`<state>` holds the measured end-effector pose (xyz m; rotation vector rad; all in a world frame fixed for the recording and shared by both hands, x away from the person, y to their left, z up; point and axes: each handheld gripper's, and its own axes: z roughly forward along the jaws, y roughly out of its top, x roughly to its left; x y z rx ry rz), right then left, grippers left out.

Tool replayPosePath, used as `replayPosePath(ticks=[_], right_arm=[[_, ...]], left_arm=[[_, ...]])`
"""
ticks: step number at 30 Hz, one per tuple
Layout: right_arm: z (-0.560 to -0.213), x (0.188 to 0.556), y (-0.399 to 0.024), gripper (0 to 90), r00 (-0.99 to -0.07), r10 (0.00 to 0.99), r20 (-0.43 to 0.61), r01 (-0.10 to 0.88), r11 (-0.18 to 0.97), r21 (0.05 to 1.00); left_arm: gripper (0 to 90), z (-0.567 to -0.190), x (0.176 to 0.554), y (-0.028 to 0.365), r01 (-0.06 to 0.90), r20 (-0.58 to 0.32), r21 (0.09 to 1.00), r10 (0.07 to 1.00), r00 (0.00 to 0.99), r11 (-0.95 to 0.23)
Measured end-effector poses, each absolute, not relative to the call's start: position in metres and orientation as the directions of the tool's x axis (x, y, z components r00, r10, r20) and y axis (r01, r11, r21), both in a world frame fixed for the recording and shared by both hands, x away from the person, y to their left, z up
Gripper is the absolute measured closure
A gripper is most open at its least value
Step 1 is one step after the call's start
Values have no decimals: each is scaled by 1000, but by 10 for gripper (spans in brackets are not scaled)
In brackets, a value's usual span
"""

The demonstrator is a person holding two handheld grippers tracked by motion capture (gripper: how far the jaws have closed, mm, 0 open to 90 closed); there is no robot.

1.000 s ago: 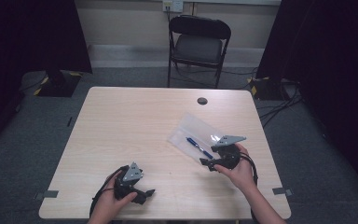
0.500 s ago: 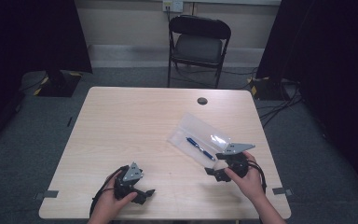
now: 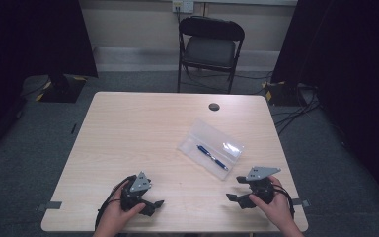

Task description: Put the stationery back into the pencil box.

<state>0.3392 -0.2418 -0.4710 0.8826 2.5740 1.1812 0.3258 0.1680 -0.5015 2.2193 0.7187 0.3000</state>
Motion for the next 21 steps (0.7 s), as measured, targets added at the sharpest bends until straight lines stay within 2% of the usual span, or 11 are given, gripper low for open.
replayPosePath(ticks=[8, 16, 21], right_arm=[[-489, 335, -254, 217, -802, 594, 58, 453, 541, 709], [-499, 335, -258, 207, -812, 584, 11, 397, 537, 744], [-499, 335, -259, 207, -813, 582, 13, 396, 536, 745]], left_arm=[[106, -501, 326, 168, 400, -11, 736, 582, 813, -546], [106, -502, 326, 168, 401, -11, 736, 583, 813, -545], [106, -502, 326, 168, 401, -11, 736, 583, 812, -545]])
